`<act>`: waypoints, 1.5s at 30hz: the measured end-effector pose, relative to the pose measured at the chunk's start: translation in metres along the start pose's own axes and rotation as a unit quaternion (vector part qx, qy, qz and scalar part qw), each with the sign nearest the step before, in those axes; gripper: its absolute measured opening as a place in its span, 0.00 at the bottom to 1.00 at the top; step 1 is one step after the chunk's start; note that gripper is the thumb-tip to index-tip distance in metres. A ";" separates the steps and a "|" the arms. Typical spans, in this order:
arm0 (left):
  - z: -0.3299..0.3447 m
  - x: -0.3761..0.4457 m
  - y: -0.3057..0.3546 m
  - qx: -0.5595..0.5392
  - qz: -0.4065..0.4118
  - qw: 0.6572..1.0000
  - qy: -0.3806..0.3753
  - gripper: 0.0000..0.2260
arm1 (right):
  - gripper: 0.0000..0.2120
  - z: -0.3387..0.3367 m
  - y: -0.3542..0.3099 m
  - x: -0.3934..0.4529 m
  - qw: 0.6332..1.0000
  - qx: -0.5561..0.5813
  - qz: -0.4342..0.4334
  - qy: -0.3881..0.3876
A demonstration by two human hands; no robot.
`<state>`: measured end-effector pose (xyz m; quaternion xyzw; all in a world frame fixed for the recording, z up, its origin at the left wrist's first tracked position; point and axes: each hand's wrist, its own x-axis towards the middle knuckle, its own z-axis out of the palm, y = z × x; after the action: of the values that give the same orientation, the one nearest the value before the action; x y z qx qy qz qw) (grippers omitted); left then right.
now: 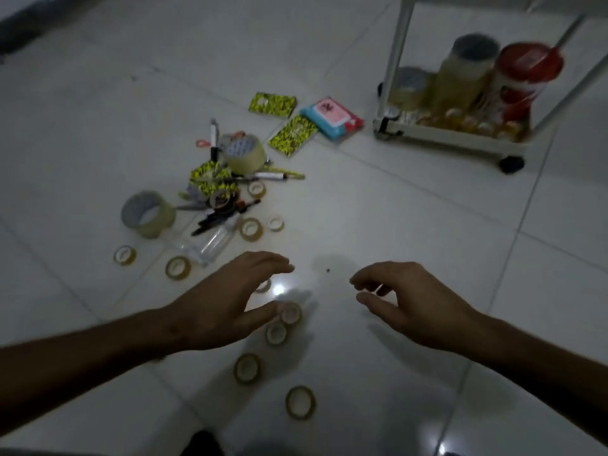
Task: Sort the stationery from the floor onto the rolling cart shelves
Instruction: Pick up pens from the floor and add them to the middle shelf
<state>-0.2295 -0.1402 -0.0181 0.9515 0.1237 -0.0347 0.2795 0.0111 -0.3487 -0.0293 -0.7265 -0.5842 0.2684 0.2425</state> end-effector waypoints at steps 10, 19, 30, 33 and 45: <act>0.087 -0.086 -0.041 0.018 -0.101 0.992 -0.075 0.14 | 0.14 0.129 -0.003 -0.028 0.981 0.030 -0.105 -0.159; 0.102 -0.098 -0.050 0.016 -0.088 0.993 -0.080 0.15 | 0.10 0.166 -0.002 -0.036 0.963 -0.106 -0.188 -0.163; 0.077 -0.071 -0.061 -0.067 -0.125 0.988 0.064 0.28 | 0.16 0.129 0.006 0.018 0.995 0.024 -0.094 -0.012; 0.062 -0.042 -0.073 -0.058 -0.129 0.985 0.094 0.24 | 0.15 0.119 0.008 0.036 0.997 0.036 -0.064 0.021; 0.068 0.019 -0.103 0.003 -0.107 0.994 0.035 0.15 | 0.12 0.104 0.027 0.053 0.996 0.045 -0.028 0.069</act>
<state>-0.2373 -0.0896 -0.1317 0.9343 0.2349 -0.0316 0.2663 -0.0305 -0.2983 -0.1301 -0.7149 -0.5738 0.2365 0.3220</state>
